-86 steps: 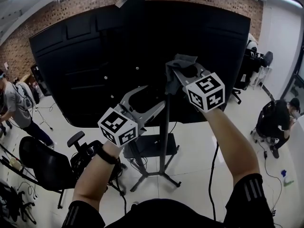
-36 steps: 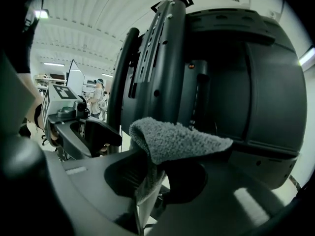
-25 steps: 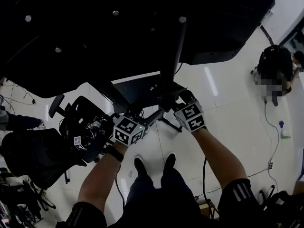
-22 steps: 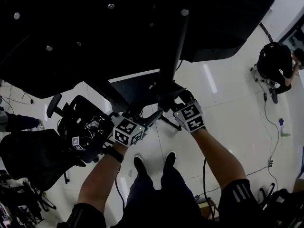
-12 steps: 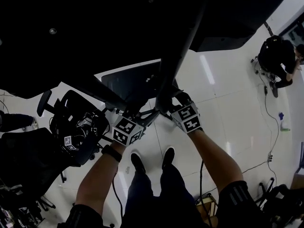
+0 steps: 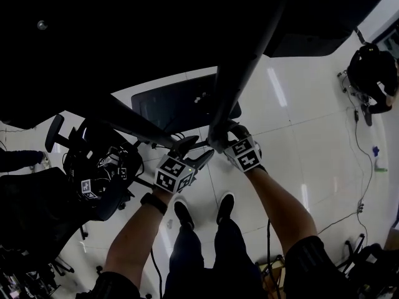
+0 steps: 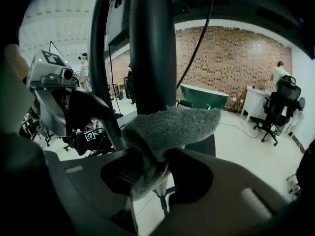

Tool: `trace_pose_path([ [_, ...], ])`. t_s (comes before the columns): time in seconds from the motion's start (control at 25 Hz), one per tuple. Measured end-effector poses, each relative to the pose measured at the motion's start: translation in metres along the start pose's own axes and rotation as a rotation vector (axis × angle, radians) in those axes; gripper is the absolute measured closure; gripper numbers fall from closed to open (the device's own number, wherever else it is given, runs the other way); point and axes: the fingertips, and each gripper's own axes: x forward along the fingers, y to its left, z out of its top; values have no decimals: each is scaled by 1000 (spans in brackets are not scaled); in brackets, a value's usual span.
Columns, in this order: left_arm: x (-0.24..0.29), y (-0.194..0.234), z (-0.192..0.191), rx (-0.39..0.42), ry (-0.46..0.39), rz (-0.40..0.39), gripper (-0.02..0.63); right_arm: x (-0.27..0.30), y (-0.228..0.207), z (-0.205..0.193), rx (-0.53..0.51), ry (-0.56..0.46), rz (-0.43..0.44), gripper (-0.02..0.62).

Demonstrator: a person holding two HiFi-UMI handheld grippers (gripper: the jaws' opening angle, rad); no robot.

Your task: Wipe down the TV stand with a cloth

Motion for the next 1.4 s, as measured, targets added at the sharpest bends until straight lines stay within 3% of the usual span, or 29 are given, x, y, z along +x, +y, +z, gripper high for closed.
trace_pose_path([
  [0.24, 12, 6, -33, -42, 31, 7, 305, 32, -5, -35, -36, 71, -1, 443],
  [0.52, 16, 14, -45, -68, 35, 27, 305, 52, -6, -62, 5, 112, 5, 454],
  [0.72, 7, 9, -37, -67, 19, 28, 305, 36, -6, -58, 47, 86, -16, 554],
  [0.92, -21, -13, -12, -58, -23, 27, 305, -13, 4, -28, 61, -3, 6, 555],
  [1.12, -74, -48, 38, -30, -102, 54, 305, -82, 21, 26, 32, -93, 41, 557],
  [1.4, -182, -104, 124, 79, -268, 188, 307, -212, 59, 125, -37, -281, 111, 557],
])
